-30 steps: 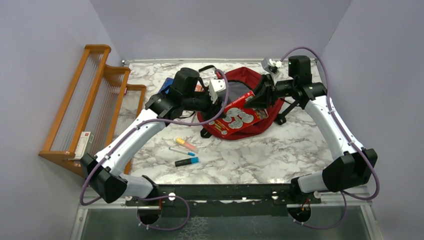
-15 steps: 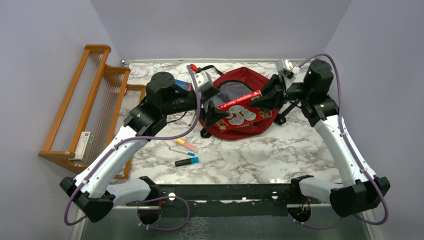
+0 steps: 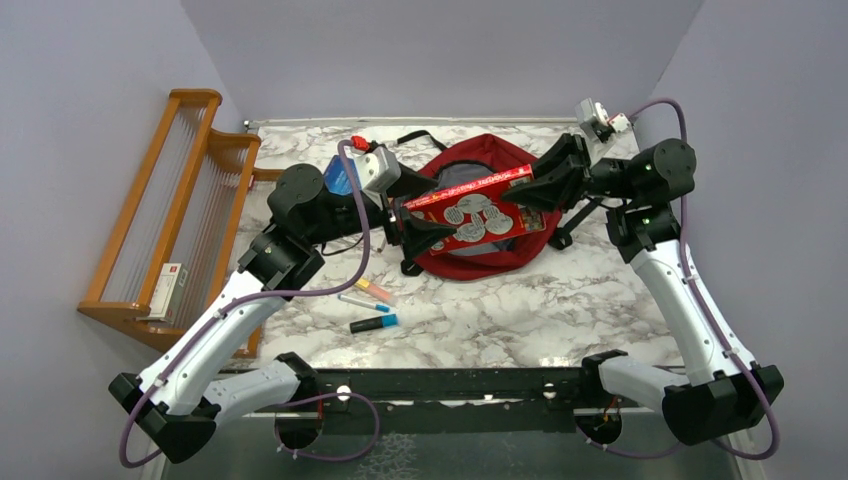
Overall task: Pack the student bag
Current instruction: Place the book in the student bag.
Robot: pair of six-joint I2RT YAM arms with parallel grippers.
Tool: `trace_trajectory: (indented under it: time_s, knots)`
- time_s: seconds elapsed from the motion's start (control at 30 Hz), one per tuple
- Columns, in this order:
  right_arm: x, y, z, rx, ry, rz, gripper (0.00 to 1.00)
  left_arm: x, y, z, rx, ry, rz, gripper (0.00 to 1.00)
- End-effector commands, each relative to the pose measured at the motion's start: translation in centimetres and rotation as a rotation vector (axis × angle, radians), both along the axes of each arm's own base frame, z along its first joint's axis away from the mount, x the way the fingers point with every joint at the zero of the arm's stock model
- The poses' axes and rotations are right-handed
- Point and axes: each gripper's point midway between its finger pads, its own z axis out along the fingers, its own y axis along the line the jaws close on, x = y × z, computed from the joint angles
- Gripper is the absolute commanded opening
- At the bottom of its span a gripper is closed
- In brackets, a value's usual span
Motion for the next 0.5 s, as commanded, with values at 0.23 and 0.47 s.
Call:
trace_trajectory:
  time_s: [0.23, 0.47]
  knots:
    - [-0.7, -0.3, 4.8, 0.147, -0.007, -0.072, 0.01, -2.7, -0.8, 2.4, -0.103, -0.034, -0.164, 0.76]
    - [-1.5, -0.6, 6.1, 0.196, -0.024, -0.076, 0.01, -3.6, -0.8, 3.3, -0.168, -0.035, -0.199, 0.72]
